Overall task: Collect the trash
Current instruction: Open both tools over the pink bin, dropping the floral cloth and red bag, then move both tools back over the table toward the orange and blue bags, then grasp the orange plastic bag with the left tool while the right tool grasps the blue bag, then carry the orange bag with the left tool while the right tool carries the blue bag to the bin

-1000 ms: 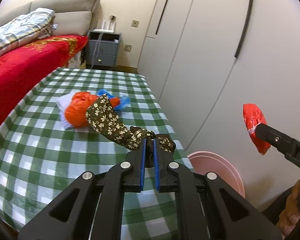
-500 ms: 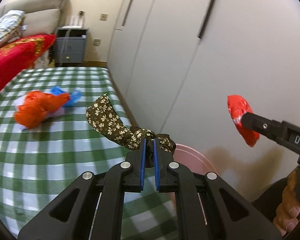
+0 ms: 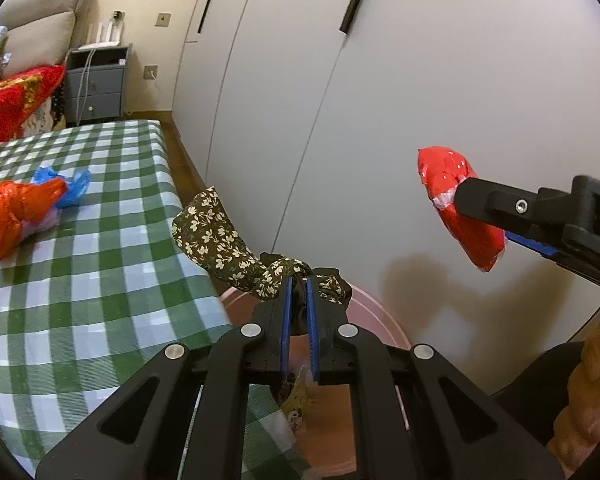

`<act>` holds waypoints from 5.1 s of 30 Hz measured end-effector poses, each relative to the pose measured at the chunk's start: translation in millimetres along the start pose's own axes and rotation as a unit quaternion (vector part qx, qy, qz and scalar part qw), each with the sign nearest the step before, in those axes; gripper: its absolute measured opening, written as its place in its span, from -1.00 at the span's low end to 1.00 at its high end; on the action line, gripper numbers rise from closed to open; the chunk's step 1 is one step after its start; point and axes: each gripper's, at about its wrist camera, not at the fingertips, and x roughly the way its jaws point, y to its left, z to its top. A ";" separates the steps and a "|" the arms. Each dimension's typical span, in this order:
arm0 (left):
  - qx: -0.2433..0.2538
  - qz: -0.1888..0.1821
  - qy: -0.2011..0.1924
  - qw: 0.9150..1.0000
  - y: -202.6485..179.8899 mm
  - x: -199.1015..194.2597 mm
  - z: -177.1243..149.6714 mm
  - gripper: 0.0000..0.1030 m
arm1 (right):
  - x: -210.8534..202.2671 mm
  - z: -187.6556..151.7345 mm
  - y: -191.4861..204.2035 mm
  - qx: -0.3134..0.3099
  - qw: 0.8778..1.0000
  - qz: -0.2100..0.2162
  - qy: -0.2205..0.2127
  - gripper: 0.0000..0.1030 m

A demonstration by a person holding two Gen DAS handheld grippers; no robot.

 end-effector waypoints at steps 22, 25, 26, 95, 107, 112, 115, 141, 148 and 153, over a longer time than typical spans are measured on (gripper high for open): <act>-0.033 0.023 0.006 0.999 30.3 -2.5 -0.3 -0.60 | 12.8 -5.2 11.0 0.001 1.000 0.006 0.005 0.30; -0.041 0.039 -0.004 0.998 41.4 -8.1 1.5 -0.60 | 14.1 -6.0 18.0 -0.004 1.000 0.014 0.001 0.30; -0.045 0.043 -0.006 0.998 45.4 -9.7 2.1 -0.60 | 14.8 -5.9 19.2 -0.005 1.000 0.016 0.000 0.30; -0.177 0.271 -0.065 0.944 240.9 -38.4 24.9 -0.52 | 273.1 8.0 231.2 -0.059 0.969 0.216 0.109 -0.23; -0.187 0.277 -0.070 0.940 240.4 -47.5 26.6 -0.64 | 264.4 11.0 233.1 -0.074 0.963 0.234 0.110 -0.98; -0.187 0.284 -0.090 0.936 235.6 -65.0 27.3 -0.66 | 240.2 11.9 229.8 -0.093 0.962 0.235 0.099 -0.99; -0.187 0.286 -0.095 0.935 233.6 -74.8 28.5 -0.66 | 221.4 12.5 225.9 -0.100 0.962 0.237 0.092 -0.99; -0.114 0.262 -0.094 0.954 162.3 -118.3 11.7 -0.66 | 55.5 -10.8 156.6 -0.135 0.969 0.208 0.016 -1.00; -0.097 0.241 -0.094 0.961 144.0 -116.9 8.9 -0.66 | 27.7 -13.8 136.9 -0.131 0.973 0.190 0.000 -1.00; -0.084 0.224 -0.092 0.967 128.6 -111.9 7.1 -0.66 | 16.2 -14.0 122.7 -0.125 0.977 0.173 -0.005 -1.00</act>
